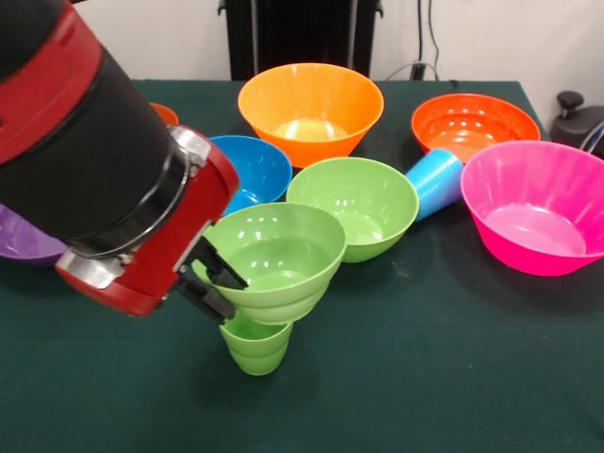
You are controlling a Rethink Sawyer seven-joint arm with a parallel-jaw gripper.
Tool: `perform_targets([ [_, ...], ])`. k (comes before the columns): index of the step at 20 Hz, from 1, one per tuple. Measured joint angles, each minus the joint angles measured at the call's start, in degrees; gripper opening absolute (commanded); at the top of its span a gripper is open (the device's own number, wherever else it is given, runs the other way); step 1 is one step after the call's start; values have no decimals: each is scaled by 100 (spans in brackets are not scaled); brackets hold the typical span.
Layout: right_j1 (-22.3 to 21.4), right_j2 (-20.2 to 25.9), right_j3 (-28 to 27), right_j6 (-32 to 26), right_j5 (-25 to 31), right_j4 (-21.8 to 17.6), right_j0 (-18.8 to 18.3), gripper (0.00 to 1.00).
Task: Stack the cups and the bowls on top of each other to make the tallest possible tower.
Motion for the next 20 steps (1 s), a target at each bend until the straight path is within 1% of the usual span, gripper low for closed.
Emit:
perform_targets([
  [1,-10,-174,110,0,-1,162,2,0],
  [3,-19,-294,195,1,0,286,-1,0],
  [4,-46,-516,360,18,0,505,-17,0],
  [7,-84,-735,527,52,-1,715,-38,0],
  [10,-185,-1104,734,184,0,1037,-49,0],
  [13,-280,-1318,763,272,-1,1158,-30,0],
  [20,-458,-1531,597,274,0,1168,136,0],
])
